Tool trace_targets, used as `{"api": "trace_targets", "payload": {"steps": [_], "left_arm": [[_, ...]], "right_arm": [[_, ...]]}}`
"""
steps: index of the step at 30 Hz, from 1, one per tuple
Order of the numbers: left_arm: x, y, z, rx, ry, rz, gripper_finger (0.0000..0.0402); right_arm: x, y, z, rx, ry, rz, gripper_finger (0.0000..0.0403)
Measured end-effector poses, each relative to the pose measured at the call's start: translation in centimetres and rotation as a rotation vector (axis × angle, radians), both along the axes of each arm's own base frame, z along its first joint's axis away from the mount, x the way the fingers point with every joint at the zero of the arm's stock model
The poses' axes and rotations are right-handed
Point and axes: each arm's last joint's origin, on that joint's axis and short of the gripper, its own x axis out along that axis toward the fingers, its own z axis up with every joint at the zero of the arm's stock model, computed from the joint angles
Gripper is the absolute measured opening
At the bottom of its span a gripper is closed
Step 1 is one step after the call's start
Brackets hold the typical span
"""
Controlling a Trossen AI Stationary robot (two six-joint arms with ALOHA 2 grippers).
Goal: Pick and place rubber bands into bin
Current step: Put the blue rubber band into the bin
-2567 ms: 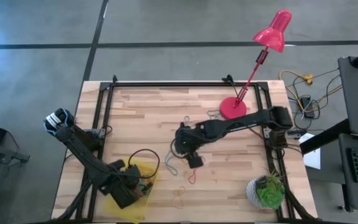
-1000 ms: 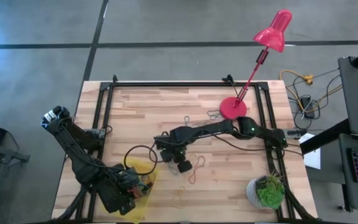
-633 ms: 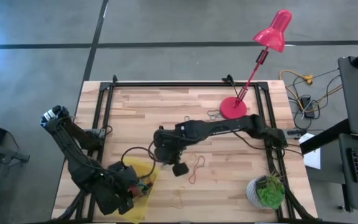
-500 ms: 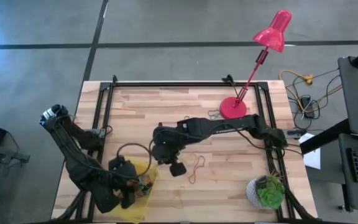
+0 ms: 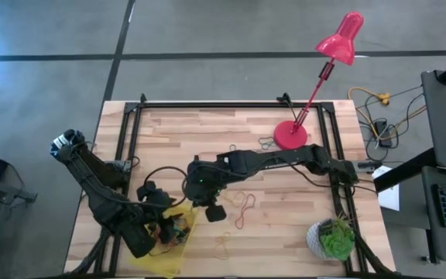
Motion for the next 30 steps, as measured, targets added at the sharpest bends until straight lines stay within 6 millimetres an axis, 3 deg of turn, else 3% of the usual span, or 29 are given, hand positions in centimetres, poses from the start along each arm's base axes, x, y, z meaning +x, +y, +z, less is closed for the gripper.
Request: {"api": "trace_targets", "payload": {"steps": [6,11,17,24,30], "left_arm": [[0.6,0.6,-0.1,0.002,0.005,0.029,0.0280],[1.4,1.2,-0.2,-0.036,0.028,0.032,0.0294],[3.1,1.7,-1.2,-0.068,0.016,-0.011,0.0295],[3.6,3.0,-2.9,-0.045,0.077,0.017,0.0292],[3.6,3.3,-3.3,-0.009,0.093,-0.024,0.0229]], "right_arm": [[0.1,-0.1,-0.1,-0.022,-0.002,-0.015,0.0008],[0.1,-0.1,-0.1,-0.026,-0.005,-0.014,0.0008],[0.1,-0.1,-0.1,-0.042,-0.010,-0.023,0.0008],[0.1,-0.1,-0.1,-0.037,-0.005,-0.029,0.0008],[0.0,-0.2,0.0,-0.028,0.000,-0.040,0.0008]]}}
